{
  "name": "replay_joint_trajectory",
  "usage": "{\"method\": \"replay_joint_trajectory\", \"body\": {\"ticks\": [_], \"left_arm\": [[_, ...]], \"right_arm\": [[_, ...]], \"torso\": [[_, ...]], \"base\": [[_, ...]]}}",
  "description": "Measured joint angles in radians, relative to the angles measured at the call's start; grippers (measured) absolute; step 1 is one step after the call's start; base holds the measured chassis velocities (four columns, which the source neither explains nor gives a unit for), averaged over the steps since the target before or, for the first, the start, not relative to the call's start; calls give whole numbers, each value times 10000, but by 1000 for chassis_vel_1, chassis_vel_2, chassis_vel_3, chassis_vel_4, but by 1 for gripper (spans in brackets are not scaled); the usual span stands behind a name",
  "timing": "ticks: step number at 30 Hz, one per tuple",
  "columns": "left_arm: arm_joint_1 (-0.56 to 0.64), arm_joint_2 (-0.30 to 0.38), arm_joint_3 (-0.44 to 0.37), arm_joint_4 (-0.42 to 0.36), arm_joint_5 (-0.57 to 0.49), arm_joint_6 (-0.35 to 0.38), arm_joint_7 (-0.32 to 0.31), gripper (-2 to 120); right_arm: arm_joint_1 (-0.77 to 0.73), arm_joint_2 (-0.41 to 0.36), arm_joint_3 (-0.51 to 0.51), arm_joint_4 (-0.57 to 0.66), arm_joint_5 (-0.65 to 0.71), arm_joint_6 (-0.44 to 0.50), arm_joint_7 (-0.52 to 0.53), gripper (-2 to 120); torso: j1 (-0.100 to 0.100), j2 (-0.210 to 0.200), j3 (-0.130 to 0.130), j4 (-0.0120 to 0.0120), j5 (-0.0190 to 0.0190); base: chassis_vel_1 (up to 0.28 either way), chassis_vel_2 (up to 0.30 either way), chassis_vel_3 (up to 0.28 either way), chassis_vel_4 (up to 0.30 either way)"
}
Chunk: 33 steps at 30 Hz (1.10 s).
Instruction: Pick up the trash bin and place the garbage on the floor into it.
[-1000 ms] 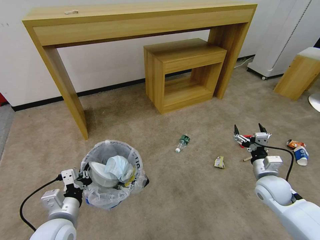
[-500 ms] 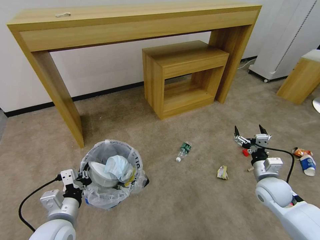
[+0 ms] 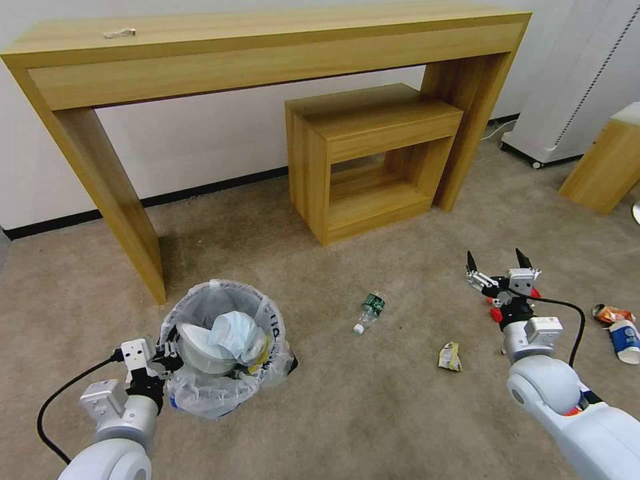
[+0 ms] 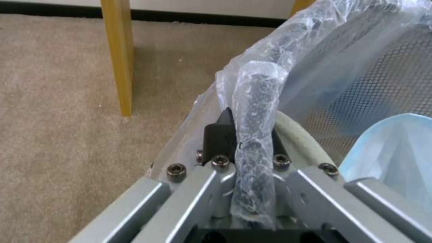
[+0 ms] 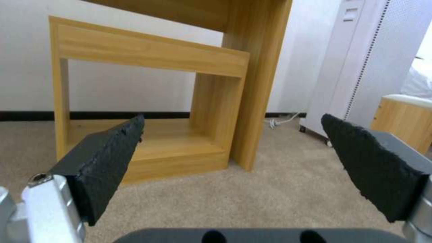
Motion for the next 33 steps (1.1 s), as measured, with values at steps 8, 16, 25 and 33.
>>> {"method": "replay_joint_trajectory", "body": {"ticks": [8,16,25,33], "left_arm": [[-32,0,5,69,0,-3,-6,1],[-55,-3,10,139,-13,-51,-15,1],[-130,-2,26,184,-57,-51,-74,1],[-319,70,-77,510,-191,-25,-136,1]], "right_arm": [[44,82,-80,-107,6,90,-75,100],[110,139,-138,-216,-16,138,-126,100],[111,149,-153,-301,-36,192,-193,100],[148,113,-194,-356,-18,225,-245,100]], "torso": [[0,-1,0,0,1],[1,-1,0,-5,0],[1,-1,0,2,0],[1,-1,0,0,0]], "base": [[0,0,0,0],[-73,-62,-64,-69],[-19,-21,-21,-18],[0,0,0,0]]}}
